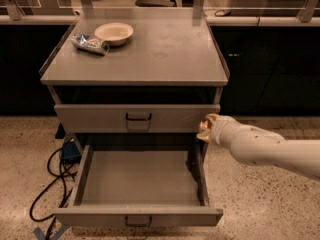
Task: Pick orange can from middle drawer and place on counter
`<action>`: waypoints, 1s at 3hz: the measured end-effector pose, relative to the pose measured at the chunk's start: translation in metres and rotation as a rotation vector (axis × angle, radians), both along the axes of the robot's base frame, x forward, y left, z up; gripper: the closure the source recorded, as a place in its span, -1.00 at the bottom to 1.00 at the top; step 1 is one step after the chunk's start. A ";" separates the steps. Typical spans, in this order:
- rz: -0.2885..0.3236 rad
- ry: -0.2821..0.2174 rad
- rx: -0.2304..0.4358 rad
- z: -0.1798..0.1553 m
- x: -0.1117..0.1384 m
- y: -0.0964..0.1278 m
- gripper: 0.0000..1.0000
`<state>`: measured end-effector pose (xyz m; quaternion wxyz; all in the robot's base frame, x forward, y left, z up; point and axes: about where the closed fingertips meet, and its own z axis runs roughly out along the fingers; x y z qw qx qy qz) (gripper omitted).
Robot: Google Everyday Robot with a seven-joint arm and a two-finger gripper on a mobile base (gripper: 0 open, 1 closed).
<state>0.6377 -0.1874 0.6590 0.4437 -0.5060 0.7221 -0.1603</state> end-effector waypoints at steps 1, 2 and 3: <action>-0.072 -0.002 0.006 0.006 0.006 -0.023 1.00; -0.073 -0.002 0.006 0.006 0.006 -0.024 1.00; -0.096 -0.028 -0.009 0.017 0.010 -0.034 1.00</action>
Offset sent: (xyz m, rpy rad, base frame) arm 0.0069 -0.0197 0.0075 0.0044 -0.0053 -0.0649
